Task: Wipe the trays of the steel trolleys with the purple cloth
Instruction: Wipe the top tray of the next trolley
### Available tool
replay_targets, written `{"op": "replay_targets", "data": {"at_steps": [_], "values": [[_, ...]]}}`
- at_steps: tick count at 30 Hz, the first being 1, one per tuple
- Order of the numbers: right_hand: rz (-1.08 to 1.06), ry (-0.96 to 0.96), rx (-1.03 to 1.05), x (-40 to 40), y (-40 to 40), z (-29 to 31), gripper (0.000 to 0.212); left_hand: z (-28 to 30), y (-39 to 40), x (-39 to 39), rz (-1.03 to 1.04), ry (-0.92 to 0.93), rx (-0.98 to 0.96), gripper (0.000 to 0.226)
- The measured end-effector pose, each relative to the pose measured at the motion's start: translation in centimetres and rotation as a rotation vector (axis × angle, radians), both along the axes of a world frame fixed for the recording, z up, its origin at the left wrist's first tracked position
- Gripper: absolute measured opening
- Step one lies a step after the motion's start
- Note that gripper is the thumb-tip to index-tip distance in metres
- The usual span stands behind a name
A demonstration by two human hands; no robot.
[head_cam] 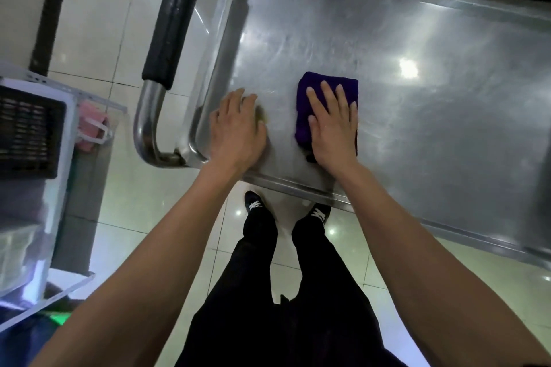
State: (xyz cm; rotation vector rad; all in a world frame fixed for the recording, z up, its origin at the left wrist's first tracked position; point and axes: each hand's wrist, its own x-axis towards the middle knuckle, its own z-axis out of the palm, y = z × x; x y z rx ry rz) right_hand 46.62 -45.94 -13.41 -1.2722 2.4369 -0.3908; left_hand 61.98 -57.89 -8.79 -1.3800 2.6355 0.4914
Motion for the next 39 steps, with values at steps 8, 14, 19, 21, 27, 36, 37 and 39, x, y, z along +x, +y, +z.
{"op": "replay_targets", "data": {"at_steps": [8,14,19,21,27,36,37,39], "values": [[0.13,0.004,-0.004,2.6,-7.8,-0.3,0.053,-0.6,-3.9,4.1,0.097,-0.035,0.031,0.06],[0.161,-0.005,0.005,5.4,-13.1,0.1,0.053,-0.4,-5.1,5.0,0.124,0.072,0.063,0.057],[0.162,-0.037,-0.017,8.4,-16.6,0.2,0.053,-0.4,-5.4,4.9,0.276,0.233,0.208,0.067],[0.163,-0.042,-0.026,8.7,-16.7,0.1,0.052,-0.5,-5.6,5.1,0.281,0.27,0.226,0.067],[0.205,-0.059,-0.061,9.1,-13.1,0.2,0.053,-0.5,-5.0,5.9,0.196,0.242,0.205,0.07],[0.148,-0.04,-0.035,7.4,-4.5,-0.1,0.055,0.1,-1.8,5.0,-0.054,0.074,0.058,0.045],[0.131,-0.032,-0.026,6.7,-3.4,-0.1,0.055,0.2,-0.7,4.6,-0.092,0.074,0.04,0.043],[0.098,-0.024,-0.017,5.1,-0.9,-0.2,0.055,0.1,1.5,3.4,-0.143,0.087,0.022,0.039]]}}
